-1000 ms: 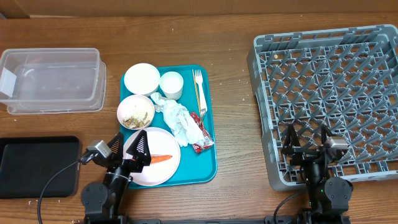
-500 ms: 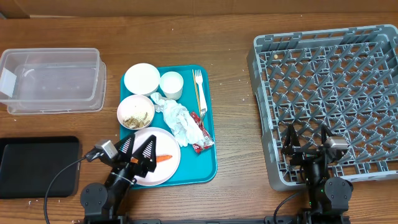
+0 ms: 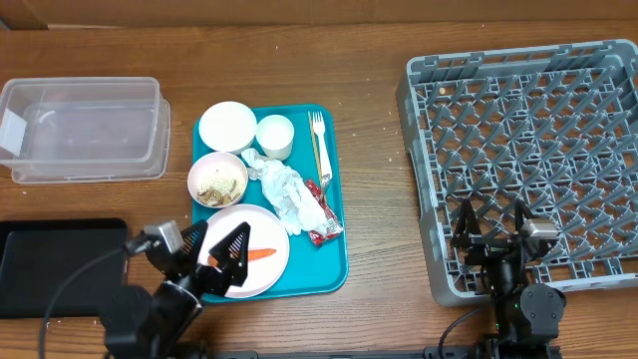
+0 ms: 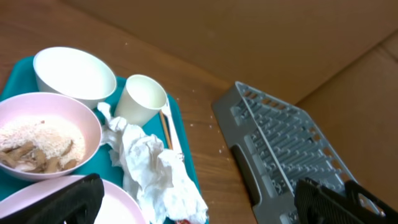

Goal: Sort waste into correct bins and load items into the dishwasher
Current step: 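Lower the left gripper and grasp the orange carrot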

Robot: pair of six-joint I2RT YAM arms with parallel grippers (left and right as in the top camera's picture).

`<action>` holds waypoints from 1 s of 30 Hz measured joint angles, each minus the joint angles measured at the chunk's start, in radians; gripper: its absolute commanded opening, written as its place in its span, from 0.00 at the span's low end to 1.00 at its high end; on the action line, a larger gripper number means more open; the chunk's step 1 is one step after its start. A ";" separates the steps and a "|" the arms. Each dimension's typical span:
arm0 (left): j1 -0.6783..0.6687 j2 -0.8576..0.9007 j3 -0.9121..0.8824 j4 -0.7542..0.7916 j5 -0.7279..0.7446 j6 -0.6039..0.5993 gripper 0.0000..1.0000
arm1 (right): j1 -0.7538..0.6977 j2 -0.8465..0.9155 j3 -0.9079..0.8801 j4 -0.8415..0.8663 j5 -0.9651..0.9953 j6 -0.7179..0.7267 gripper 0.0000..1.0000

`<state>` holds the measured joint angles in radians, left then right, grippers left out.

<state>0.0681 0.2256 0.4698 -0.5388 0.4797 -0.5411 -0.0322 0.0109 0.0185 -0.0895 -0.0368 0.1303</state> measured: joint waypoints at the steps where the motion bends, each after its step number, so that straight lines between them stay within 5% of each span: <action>1: 0.000 0.056 0.056 -0.052 -0.010 0.013 1.00 | 0.000 0.000 0.000 0.000 0.000 0.000 1.00; 6: 0.000 0.350 0.327 -0.285 -0.027 0.071 1.00 | 0.000 0.000 0.000 0.000 0.000 0.000 1.00; 17: 0.000 0.627 0.509 -0.316 0.212 0.069 1.00 | 0.000 0.000 0.000 0.001 0.000 -0.001 1.00; 25: -0.085 0.632 0.522 -0.691 -0.131 -0.258 1.00 | 0.000 0.000 0.000 0.000 0.000 0.000 1.00; 30: -0.191 0.632 0.522 -0.715 -0.276 -0.483 1.00 | 0.000 0.000 0.000 0.000 0.000 0.000 1.00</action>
<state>-0.1230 0.8577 0.9920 -1.2533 0.2035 -1.0241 -0.0322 0.0109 0.0185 -0.0895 -0.0368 0.1303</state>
